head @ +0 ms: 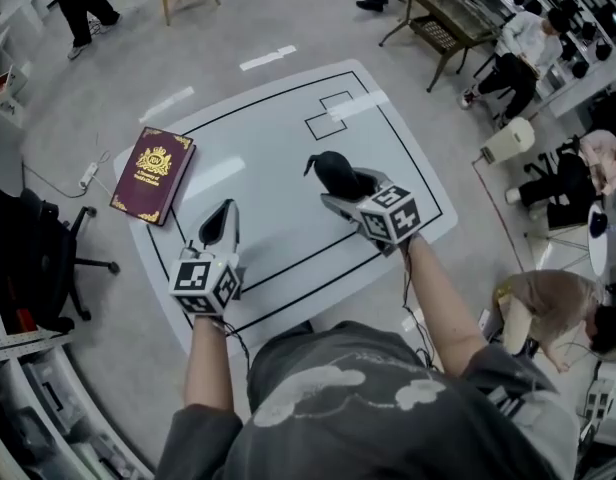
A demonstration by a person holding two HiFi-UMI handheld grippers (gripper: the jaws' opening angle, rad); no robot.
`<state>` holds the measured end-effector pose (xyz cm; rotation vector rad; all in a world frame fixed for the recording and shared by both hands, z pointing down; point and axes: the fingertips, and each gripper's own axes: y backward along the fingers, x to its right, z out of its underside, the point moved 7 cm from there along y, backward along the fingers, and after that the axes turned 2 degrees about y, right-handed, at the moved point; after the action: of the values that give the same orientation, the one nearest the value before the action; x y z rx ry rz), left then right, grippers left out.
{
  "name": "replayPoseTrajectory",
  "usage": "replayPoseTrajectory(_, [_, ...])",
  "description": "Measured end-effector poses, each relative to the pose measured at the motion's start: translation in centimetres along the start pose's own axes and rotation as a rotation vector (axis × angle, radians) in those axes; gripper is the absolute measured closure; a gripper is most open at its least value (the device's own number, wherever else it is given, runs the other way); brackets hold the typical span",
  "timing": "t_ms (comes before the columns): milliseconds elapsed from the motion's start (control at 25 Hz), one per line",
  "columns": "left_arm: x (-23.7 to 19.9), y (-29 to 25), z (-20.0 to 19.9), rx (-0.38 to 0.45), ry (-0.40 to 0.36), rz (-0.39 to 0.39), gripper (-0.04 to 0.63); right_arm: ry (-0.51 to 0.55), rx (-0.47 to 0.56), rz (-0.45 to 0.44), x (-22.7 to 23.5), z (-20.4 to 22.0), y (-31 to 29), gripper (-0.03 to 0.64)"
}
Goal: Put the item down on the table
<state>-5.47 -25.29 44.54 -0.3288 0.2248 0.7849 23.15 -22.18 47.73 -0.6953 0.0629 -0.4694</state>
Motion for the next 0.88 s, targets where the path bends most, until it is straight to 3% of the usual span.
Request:
replayPoseTrajectory(320, [-0.7, -0.7, -0.7, -0.007, -0.011, -0.094, 0.592, 0.23, -0.054, -0.016, 3.3, -3.1, -3.3, 0.29])
replayPoseTrajectory(640, [1.2, -2.6, -0.5, -0.007, 0.02, -0.279, 0.592, 0.418, -0.126, -0.143, 9.4, -5.8, -6.9, 0.29])
replayPoseTrajectory(880, [2.2, -5.7, -1.1, -0.015, -0.009, -0.388, 0.593, 0.592, -0.171, -0.221, 14.4, -7.8, -10.5, 0.29])
